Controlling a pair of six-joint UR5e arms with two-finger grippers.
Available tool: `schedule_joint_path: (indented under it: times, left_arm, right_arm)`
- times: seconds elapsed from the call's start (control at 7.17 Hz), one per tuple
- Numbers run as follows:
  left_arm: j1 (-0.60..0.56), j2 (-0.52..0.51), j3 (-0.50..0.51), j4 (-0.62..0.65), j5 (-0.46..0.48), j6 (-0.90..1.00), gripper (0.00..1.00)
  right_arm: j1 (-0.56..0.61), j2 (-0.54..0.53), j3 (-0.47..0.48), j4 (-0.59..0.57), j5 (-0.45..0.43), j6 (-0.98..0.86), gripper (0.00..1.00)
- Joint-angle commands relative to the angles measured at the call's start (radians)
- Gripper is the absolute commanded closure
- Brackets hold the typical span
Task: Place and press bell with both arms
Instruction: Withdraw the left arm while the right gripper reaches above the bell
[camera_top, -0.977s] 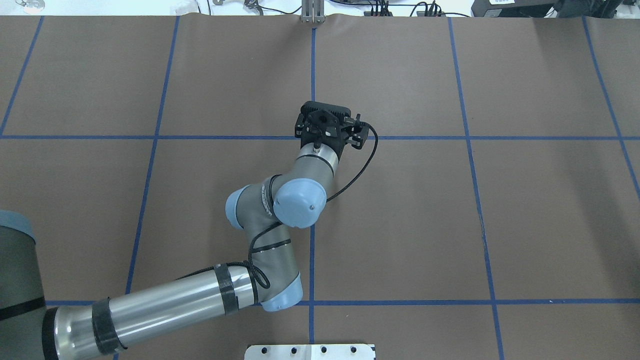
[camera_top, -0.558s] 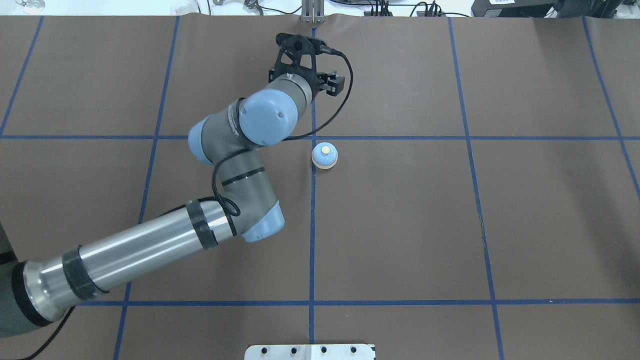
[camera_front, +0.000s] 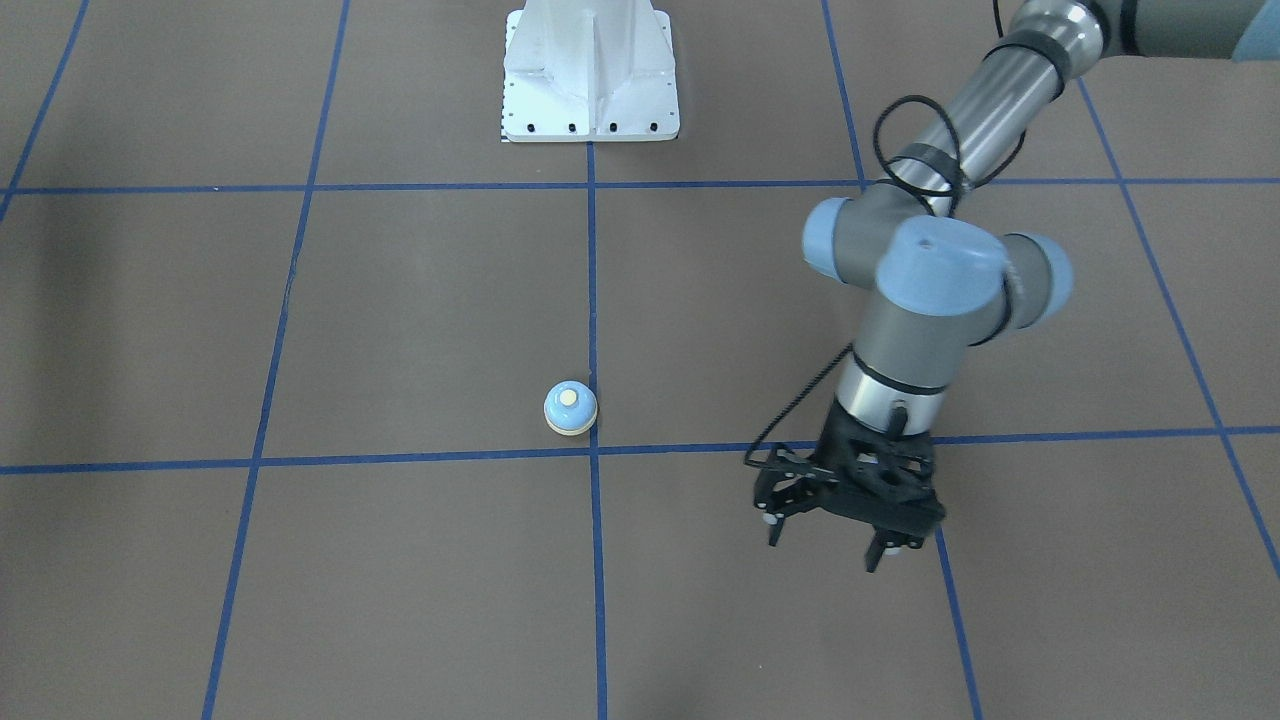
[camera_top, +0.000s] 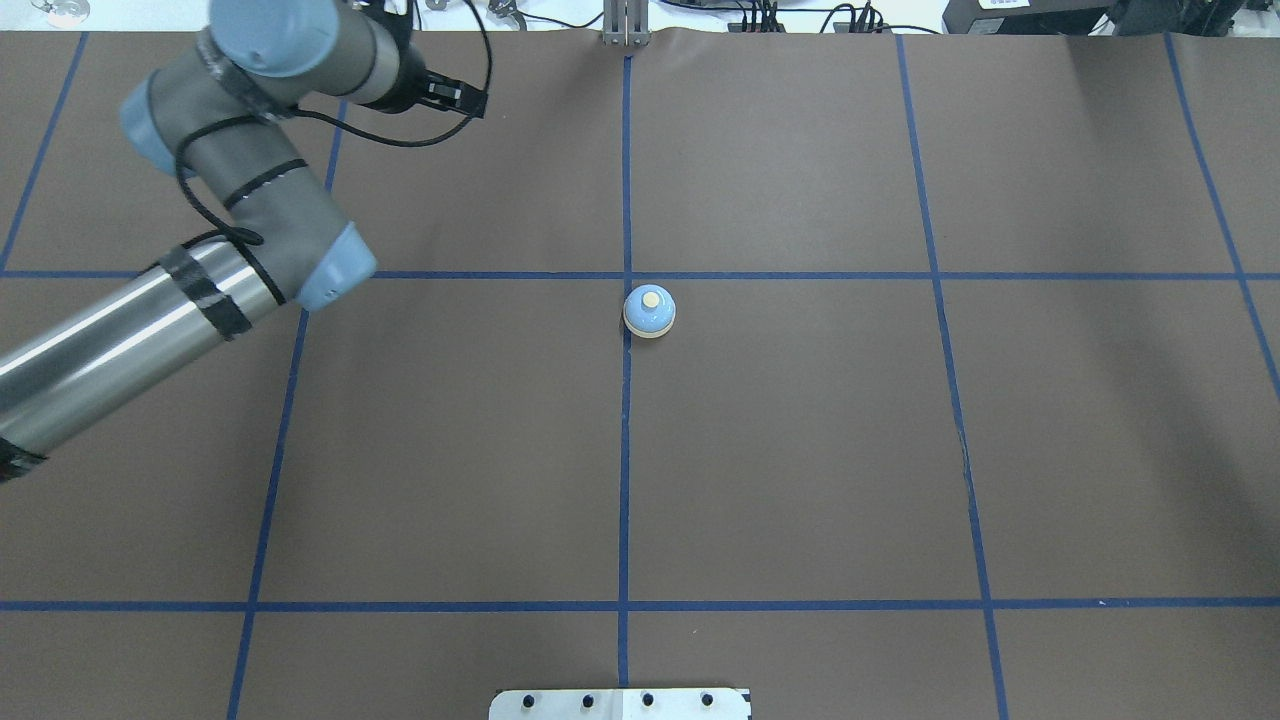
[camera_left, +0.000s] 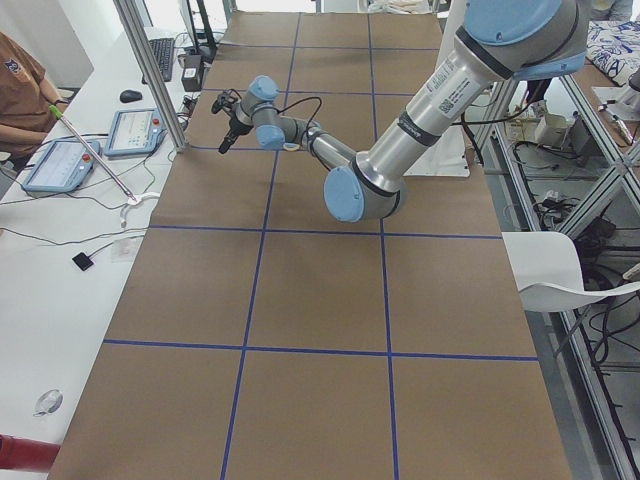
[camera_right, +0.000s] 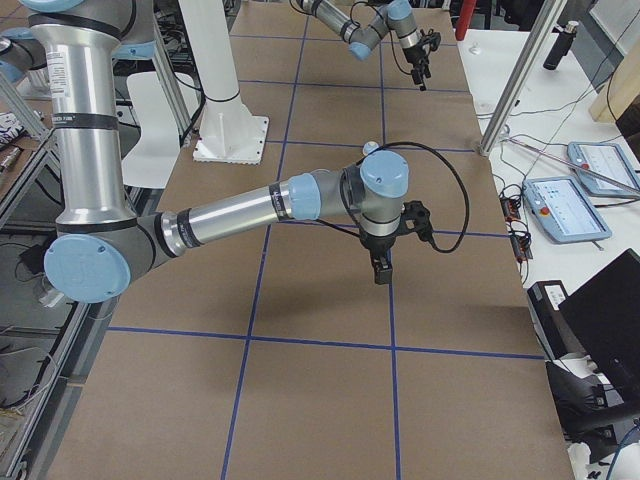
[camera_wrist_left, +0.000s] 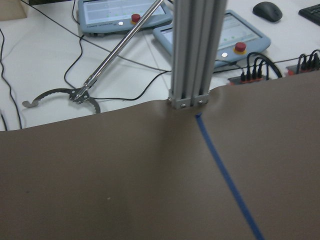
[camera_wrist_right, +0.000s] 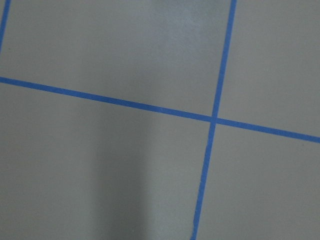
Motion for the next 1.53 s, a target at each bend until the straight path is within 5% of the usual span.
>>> schedule_joint_path:
  times: [0.0,0.42,0.56,0.7,0.98,1.26,1.4]
  left_arm:
    - [-0.141,0.144,-0.014,-0.005,-0.161,0.179,0.0]
    - [-0.233,0.29,-0.08,-0.005,-0.233,0.262,0.0]
    - [-0.25,0.348,-0.112,-0.008,-0.253,0.323,0.0]
    - [-0.276,0.402,-0.153,-0.004,-0.267,0.368,0.0]
    - [-0.364,0.46,-0.187,0.0,-0.374,0.435,0.0]
    - [-0.372,0.479,-0.194,0.0,-0.381,0.456,0.0]
    - [-0.372,0.48,-0.195,0.0,-0.381,0.456,0.0]
  right_arm:
    - [-0.164,0.204,-0.026,-0.024,0.003,0.287,0.0]
    - [-0.376,0.457,-0.026,-0.095,-0.024,0.82,0.0]
    - [-0.461,0.516,-0.029,-0.095,-0.1,0.946,0.0]
    - [-0.555,0.588,-0.069,-0.101,-0.221,1.041,0.0]
    - [-0.673,0.781,-0.249,-0.098,-0.28,1.209,0.03]
    - [-0.72,0.879,-0.374,-0.083,-0.296,1.24,0.13]
    - [-0.731,0.89,-0.431,-0.028,-0.297,1.24,0.29]
